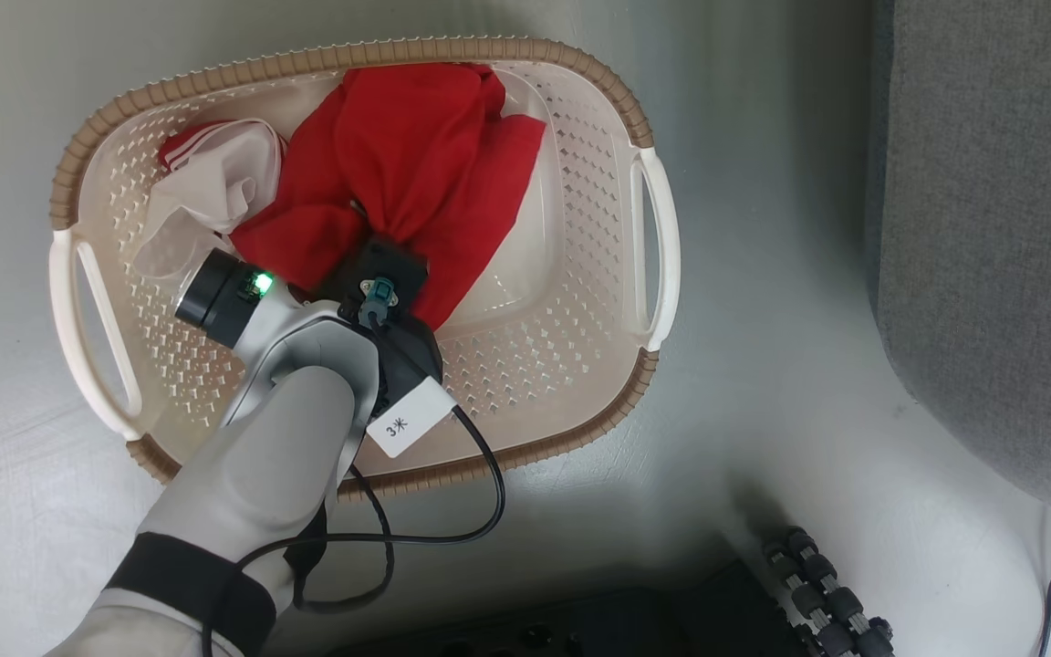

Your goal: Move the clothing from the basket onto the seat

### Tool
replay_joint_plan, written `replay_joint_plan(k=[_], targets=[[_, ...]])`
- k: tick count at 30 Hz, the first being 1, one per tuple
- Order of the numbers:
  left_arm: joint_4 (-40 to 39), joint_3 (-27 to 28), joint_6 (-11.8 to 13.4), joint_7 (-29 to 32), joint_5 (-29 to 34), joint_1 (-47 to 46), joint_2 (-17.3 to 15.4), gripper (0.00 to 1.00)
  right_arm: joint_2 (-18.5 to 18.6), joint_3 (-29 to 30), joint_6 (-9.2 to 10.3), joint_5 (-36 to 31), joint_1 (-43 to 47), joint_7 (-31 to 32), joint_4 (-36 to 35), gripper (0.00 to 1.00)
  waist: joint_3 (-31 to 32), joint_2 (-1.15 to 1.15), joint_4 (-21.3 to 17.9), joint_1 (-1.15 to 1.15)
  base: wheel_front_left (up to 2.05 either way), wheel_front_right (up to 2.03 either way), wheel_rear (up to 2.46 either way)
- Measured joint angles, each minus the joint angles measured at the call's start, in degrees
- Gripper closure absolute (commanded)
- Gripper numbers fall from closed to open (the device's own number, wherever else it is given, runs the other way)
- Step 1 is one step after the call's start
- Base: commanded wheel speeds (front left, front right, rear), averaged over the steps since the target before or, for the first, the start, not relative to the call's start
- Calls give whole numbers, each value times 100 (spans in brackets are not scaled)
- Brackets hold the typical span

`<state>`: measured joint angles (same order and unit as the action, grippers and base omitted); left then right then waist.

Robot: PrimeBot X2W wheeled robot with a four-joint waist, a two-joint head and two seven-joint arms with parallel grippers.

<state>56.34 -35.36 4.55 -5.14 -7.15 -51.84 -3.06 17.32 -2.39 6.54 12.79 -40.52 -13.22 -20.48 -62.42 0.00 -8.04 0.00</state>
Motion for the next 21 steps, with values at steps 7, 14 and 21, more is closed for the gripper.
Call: replay_joint_plan(k=[7, 14, 21], targets=[[97, -78, 0, -205, 27, -81, 25, 100, -22, -25, 0, -80, 7, -54, 278, 0, 91, 0, 22, 0, 0, 0, 0], [86, -68, -60, -615, -65, -82, 43, 100, -121, -152, -30, -80, 32, -101, 656, 0, 336, 0, 96, 0, 0, 0, 0], [9, -98, -214, -817, -247, 1, 53, 100, -187, -226, -102, -80, 274, -120, 1195, 0, 728, 0, 186, -1, 0, 0, 0]])
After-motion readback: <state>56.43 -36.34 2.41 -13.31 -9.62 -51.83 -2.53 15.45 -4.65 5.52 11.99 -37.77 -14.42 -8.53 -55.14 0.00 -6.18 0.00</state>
